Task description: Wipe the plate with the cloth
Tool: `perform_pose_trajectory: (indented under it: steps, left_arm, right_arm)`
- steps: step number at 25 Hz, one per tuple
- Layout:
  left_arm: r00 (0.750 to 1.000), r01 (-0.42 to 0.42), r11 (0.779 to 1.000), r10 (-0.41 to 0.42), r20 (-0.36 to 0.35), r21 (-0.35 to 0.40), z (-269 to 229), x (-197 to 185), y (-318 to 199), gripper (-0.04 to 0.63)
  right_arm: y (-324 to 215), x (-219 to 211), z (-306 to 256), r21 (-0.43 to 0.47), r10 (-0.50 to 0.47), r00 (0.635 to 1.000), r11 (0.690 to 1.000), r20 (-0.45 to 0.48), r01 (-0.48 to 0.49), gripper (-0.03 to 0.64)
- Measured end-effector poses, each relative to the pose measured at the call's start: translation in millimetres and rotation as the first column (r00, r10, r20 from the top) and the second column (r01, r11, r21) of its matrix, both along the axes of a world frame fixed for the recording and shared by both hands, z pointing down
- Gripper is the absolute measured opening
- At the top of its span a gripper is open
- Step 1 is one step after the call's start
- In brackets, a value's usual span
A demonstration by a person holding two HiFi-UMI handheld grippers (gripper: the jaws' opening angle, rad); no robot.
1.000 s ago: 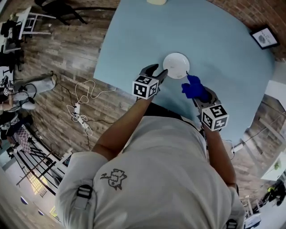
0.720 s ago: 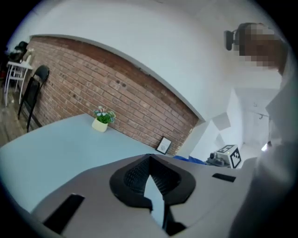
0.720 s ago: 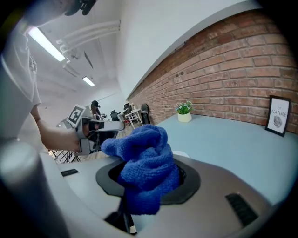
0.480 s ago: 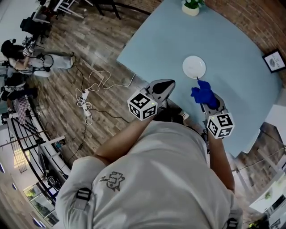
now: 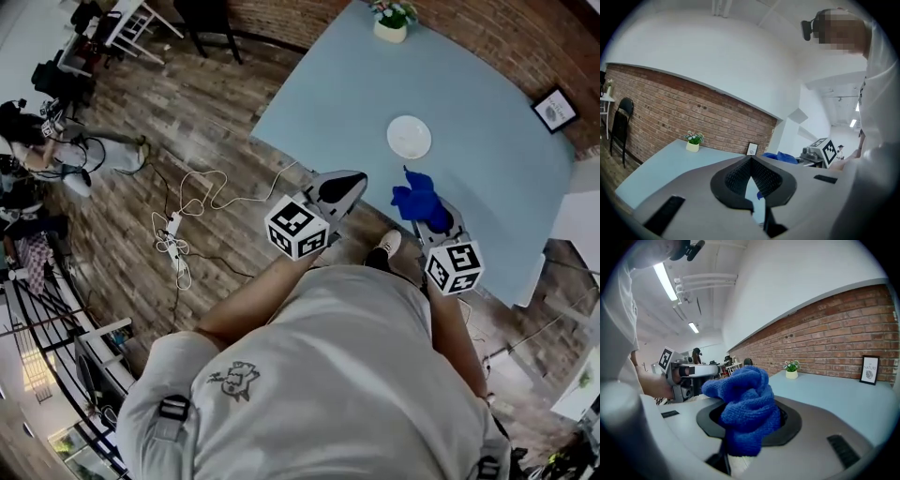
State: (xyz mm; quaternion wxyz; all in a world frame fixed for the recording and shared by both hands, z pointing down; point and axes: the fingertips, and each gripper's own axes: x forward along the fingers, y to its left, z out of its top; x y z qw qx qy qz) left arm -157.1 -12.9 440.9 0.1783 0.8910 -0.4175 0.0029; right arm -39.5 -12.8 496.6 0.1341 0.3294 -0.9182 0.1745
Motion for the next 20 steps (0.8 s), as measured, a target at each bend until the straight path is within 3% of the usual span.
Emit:
perform_pose_trajectory:
  steps: [9,14,20]
  left_arm:
    - [0.992,-0.12,0.986,0.114,0.054,0.118,-36,-34,123,0.005]
    - [0.988,-0.146,0.976,0.136,0.069,0.16,-34,-49,180,0.005]
    - [0.985,-0.171,0.971,0.164,0.051,0.17,-46,-41,217,0.005]
  right_arm:
    - [128,-52,-46,0.172,0.118,0.992,0.977,0.055,-0.126,0.127]
    - [190,-69,-58,0.219,0.157,0.984,0.961,0.085,-0.172,0.127]
    - [233,-64,-76,0.233,0.199,0.973,0.947,0.121,-0.223,0.127]
